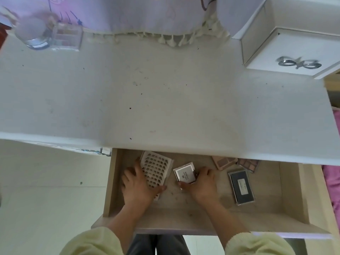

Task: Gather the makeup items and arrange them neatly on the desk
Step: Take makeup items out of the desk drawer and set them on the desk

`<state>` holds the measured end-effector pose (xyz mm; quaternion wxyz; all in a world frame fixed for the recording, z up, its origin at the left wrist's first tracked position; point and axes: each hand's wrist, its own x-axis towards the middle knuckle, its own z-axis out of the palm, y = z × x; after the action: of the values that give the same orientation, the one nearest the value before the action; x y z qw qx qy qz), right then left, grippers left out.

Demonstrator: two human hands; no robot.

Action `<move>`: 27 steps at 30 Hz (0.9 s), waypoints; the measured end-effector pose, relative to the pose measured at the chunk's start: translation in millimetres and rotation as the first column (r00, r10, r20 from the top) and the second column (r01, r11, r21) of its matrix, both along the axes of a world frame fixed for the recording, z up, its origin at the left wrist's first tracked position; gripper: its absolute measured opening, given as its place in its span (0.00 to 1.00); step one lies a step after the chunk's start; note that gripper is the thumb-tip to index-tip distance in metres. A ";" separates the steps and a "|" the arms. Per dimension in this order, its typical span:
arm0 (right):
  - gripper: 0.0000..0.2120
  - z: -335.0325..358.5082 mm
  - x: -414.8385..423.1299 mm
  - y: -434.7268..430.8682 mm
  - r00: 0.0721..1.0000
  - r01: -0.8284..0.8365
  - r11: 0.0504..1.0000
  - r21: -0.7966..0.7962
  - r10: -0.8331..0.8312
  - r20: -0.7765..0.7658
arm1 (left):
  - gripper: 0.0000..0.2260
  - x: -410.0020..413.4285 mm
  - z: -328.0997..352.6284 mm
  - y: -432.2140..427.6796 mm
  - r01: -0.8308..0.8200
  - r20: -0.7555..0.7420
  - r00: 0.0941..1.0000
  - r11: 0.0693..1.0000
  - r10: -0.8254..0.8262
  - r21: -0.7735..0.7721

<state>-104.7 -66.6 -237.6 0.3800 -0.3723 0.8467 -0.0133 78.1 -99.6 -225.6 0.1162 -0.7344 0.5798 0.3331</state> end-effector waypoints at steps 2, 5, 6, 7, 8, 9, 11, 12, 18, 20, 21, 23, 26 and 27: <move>0.41 -1.3 2.4 1.0 1.000 -0.024 1.000 0.008 0.024 -0.001 | 0.58 -2.4 -1.6 -1.2 -0.070 -0.012 0.997 0.995 0.071 0.064; 0.42 -1.2 5.5 2.4 0.998 -0.062 0.997 0.048 0.062 0.002 | 0.58 -7.2 -2.4 -2.4 -0.115 0.002 0.993 0.988 0.115 0.099; 0.43 -1.0 5.9 3.1 0.998 -0.059 0.997 0.058 0.059 0.004 | 0.57 -9.9 -1.9 -1.5 -0.119 -0.009 0.993 0.989 0.120 0.085; 0.44 -0.7 6.1 3.7 0.999 -0.051 0.997 0.065 0.051 0.006 | 0.55 -12.2 -2.2 -0.5 -0.125 -0.032 0.991 0.990 0.127 0.063; 0.45 -0.7 6.1 5.1 0.999 -0.040 0.997 0.069 0.039 0.009 | 0.53 -13.8 -2.1 0.7 -0.136 -0.063 0.988 0.990 0.138 0.042; 0.46 -1.1 6.7 6.8 1.000 -0.029 0.997 0.074 0.028 0.011 | 0.51 -14.0 -1.9 1.5 -0.153 -0.099 0.983 0.988 0.155 0.031; 0.46 -0.2 9.4 10.3 1.000 0.001 0.997 0.074 -0.003 0.026 | 0.46 -10.5 -1.7 1.2 -0.175 -0.161 0.971 0.984 0.178 0.031; 0.46 -0.3 11.1 11.8 0.998 0.030 0.997 0.065 -0.033 0.049 | 0.44 -7.5 -1.3 0.9 -0.170 -0.182 0.968 0.985 0.173 0.032; 0.35 7.7 15.5 11.3 0.967 0.188 0.982 0.034 -0.191 0.167 | 0.30 4.6 5.8 -2.1 -0.144 -0.323 0.934 0.989 0.150 0.043; 0.35 12.0 13.7 9.6 0.960 0.215 0.977 -0.001 -0.211 0.183 | 0.24 5.2 10.4 -5.4 -0.107 -0.375 0.917 0.990 0.134 0.093; 0.32 15.6 13.0 8.5 0.963 0.198 0.980 -0.006 -0.193 0.190 | 0.21 5.5 13.1 -7.3 -0.096 -0.399 0.907 0.989 0.134 0.114; 0.24 22.7 12.2 6.7 0.983 0.054 0.998 0.020 -0.057 0.173 | 0.15 6.0 23.2 -10.2 -0.094 -0.442 0.884 0.984 0.153 0.153; 0.10 37.8 9.6 2.7 0.967 -0.202 0.977 0.066 0.189 0.171 | 0.15 12.3 41.6 -12.4 -0.096 -0.486 0.854 0.974 0.186 0.204; 0.07 42.4 7.3 0.7 0.951 -0.256 0.964 0.077 0.236 0.198 | 0.16 15.7 46.4 -13.3 -0.086 -0.501 0.842 0.967 0.200 0.240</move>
<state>-97.4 -66.0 -195.1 0.4752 -0.4521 0.7537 0.0425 93.7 -112.9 -179.2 0.0058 -0.6419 0.4947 0.5858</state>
